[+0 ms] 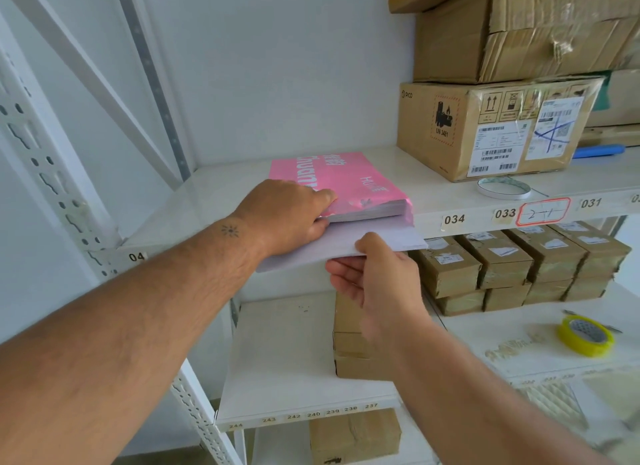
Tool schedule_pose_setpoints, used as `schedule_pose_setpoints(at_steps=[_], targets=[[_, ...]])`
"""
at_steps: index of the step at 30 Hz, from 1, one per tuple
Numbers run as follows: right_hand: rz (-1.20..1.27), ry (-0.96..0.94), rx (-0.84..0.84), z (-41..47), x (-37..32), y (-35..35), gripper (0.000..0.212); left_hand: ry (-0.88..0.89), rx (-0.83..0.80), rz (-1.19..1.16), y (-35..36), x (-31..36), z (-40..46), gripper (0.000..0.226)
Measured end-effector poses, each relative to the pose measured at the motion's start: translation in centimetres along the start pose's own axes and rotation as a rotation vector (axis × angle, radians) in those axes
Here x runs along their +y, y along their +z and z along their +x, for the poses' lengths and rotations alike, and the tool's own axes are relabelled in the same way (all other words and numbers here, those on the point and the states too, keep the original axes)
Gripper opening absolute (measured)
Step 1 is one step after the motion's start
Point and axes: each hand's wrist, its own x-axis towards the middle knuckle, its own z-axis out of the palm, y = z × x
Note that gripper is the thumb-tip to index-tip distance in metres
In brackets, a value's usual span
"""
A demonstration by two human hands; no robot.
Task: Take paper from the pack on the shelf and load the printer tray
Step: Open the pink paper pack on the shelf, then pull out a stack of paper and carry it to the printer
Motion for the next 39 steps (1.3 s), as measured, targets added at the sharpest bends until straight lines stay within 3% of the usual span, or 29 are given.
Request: schedule_pose_setpoints(at_steps=[3, 11, 26, 39], targets=[[-0.018, 0.079, -0.034, 1.3, -0.4, 0.2, 0.011, -0.034, -0.012, -0.066, -0.1, 0.1, -0.2, 0.050], [-0.070, -0.035, -0.069, 1.0, 0.0, 0.1, 0.020, -0.085, -0.081, -0.177, 0.3, 0.1, 0.0, 0.050], [-0.008, -0.106, -0.079, -8.3, -0.4, -2.5, 0.013, -0.119, -0.100, -0.218, 0.4, -0.5, 0.1, 0.054], [-0.042, -0.118, -0.173, -13.5, -1.6, -7.3, 0.021, -0.199, -0.129, -0.272, -0.6, 0.5, -0.5, 0.052]])
